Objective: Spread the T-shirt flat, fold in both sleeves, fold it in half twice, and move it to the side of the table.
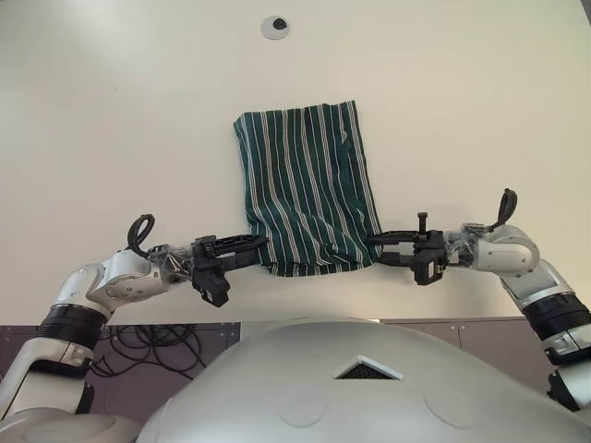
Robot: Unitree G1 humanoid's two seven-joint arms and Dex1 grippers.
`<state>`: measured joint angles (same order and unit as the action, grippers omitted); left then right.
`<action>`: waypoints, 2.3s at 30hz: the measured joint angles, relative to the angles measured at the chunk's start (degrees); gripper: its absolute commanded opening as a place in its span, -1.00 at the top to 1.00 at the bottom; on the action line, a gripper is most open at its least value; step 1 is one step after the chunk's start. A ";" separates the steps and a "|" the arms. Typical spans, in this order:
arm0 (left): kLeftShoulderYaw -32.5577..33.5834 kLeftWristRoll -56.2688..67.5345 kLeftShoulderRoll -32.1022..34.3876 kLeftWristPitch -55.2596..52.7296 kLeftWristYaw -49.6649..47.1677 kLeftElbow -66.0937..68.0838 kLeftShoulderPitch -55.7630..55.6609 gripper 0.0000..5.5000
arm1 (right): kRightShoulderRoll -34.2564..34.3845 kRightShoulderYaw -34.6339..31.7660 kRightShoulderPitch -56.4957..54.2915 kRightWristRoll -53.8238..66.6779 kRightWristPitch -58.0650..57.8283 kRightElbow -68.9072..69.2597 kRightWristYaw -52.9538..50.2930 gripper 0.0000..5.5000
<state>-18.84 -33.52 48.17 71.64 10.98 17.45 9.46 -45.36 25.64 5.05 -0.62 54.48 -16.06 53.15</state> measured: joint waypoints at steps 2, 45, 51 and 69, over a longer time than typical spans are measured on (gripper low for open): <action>-0.47 0.55 0.30 0.01 -0.02 0.06 -0.34 0.66 | 0.27 1.11 -0.67 -0.41 0.44 -0.78 -0.75 0.89; 7.00 77.52 2.45 -69.51 50.55 -23.25 7.62 1.00 | 4.07 -15.08 3.06 40.46 -61.59 25.08 10.83 1.00; 10.08 73.83 -4.15 -78.96 48.83 -11.20 -1.14 1.00 | 12.43 -15.19 -8.44 33.92 -69.26 14.23 0.89 1.00; 20.87 72.62 -12.59 -101.70 43.25 -4.59 -11.26 0.32 | 25.01 -20.20 -20.50 26.43 -74.97 -8.06 -4.01 0.29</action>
<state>2.03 39.10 35.58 -30.06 54.23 12.85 -1.80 -20.35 5.45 -15.44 25.81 -20.49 -24.11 49.14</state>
